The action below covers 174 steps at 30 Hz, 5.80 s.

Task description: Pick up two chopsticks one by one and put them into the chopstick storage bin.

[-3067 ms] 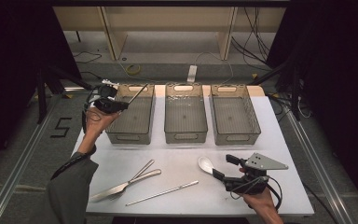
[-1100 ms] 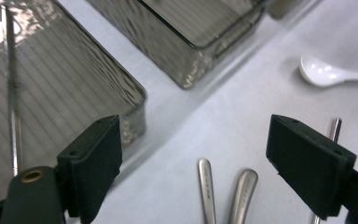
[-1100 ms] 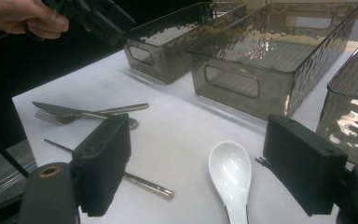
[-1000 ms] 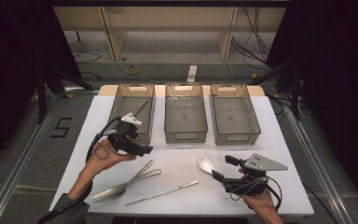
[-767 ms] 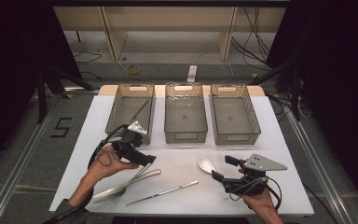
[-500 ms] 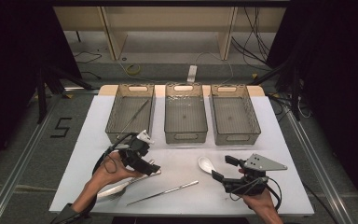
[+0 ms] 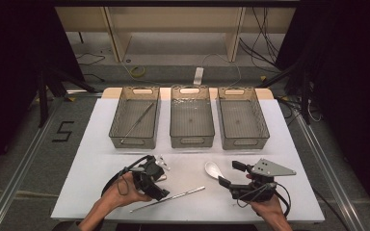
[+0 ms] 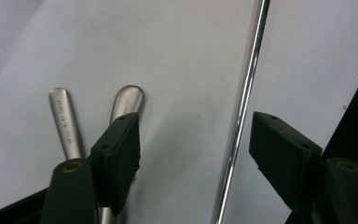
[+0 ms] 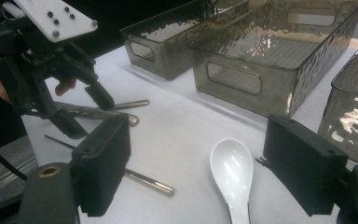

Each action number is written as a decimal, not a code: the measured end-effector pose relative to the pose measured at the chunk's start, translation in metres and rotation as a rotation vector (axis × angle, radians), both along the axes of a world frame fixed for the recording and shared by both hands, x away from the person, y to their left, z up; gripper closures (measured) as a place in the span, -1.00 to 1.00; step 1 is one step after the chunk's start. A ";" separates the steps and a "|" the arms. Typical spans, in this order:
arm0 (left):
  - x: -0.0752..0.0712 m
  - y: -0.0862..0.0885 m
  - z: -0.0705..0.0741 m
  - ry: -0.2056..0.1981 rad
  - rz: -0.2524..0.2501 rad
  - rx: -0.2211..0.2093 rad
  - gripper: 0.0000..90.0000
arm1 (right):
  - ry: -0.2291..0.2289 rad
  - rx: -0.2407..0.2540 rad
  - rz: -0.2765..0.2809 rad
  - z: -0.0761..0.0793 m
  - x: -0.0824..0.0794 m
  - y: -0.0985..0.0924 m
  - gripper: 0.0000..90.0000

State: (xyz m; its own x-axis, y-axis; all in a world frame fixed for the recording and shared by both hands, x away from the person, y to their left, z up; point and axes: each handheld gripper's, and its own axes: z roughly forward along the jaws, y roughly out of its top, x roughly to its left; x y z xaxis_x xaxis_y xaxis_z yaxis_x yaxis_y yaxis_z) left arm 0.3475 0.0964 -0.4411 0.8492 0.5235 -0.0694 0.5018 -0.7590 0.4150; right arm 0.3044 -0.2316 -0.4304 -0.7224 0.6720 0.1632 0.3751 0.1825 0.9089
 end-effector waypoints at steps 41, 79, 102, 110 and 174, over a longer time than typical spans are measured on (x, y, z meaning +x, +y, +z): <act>-0.011 -0.020 -0.021 0.059 -0.101 0.086 0.82 | 0.000 -0.001 0.001 0.000 0.000 0.000 -0.46; -0.004 -0.004 0.000 0.015 -0.058 -0.017 0.90 | -0.002 0.000 -0.003 0.001 0.000 -0.001 -0.46; 0.036 0.047 0.062 -0.146 0.140 -0.236 0.90 | 0.003 0.004 -0.022 0.000 0.001 -0.003 -0.45; 0.065 0.061 0.076 -0.215 0.233 -0.263 0.90 | 0.004 0.007 -0.028 0.000 0.002 -0.004 -0.45; 0.203 0.100 0.044 -0.229 0.589 -0.240 0.89 | 0.008 0.017 -0.019 0.000 0.001 -0.004 -0.45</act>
